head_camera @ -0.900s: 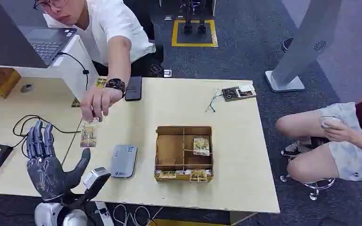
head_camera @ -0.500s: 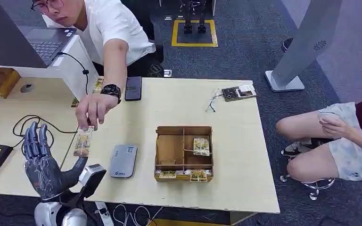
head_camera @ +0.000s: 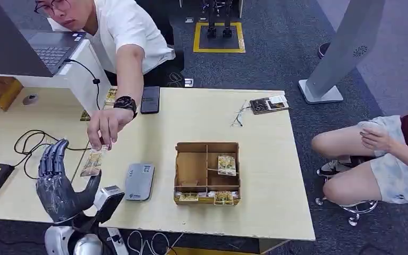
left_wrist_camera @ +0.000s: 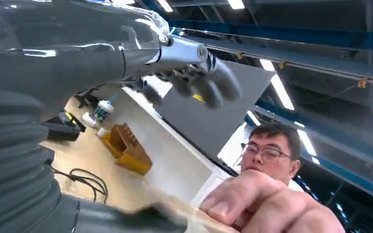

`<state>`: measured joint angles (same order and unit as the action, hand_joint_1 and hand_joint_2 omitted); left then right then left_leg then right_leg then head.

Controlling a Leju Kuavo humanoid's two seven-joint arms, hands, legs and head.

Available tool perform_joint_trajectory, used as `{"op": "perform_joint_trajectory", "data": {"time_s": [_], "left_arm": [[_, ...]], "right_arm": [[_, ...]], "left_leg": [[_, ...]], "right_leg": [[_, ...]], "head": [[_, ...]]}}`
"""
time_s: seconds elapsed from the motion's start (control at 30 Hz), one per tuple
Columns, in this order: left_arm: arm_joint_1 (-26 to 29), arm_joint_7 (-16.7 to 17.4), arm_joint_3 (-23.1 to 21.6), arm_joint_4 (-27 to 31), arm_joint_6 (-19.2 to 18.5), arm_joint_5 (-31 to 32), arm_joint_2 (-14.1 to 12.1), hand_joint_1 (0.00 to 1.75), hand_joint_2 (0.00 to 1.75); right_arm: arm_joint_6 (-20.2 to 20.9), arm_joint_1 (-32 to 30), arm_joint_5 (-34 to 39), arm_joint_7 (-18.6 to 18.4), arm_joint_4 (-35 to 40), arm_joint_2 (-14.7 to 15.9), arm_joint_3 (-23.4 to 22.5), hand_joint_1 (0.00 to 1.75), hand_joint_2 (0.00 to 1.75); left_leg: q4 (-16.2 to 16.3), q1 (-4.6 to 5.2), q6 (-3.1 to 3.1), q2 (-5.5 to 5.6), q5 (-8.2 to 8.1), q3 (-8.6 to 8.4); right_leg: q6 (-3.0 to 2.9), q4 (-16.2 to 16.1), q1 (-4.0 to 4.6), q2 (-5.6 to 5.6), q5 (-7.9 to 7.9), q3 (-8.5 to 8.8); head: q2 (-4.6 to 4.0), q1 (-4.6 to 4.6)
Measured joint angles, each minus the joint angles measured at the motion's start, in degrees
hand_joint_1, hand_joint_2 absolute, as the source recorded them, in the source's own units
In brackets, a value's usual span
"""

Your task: Pass the card to the sensor for recognition and then transmit it.

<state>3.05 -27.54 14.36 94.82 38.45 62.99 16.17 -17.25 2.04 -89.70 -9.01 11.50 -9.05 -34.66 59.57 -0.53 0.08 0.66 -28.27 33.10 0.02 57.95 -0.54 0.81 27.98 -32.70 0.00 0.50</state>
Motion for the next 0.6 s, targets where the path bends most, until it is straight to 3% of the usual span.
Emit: {"op": "perform_joint_trajectory", "data": {"time_s": [0.6], "left_arm": [[-0.34, -1.75, -0.42, -0.02, 0.0, -1.83, -0.02, 1.75, 1.75]], "right_arm": [[-0.04, 0.02, 0.0, 0.02, 0.0, 0.02, 0.17, 0.0, 1.75]], "left_leg": [[0.0, 0.0, 0.0, -0.01, 0.0, -0.01]], "right_leg": [[0.0, 0.0, 0.0, 0.03, 0.0, 0.0]], "head": [[0.0, 0.0]]}}
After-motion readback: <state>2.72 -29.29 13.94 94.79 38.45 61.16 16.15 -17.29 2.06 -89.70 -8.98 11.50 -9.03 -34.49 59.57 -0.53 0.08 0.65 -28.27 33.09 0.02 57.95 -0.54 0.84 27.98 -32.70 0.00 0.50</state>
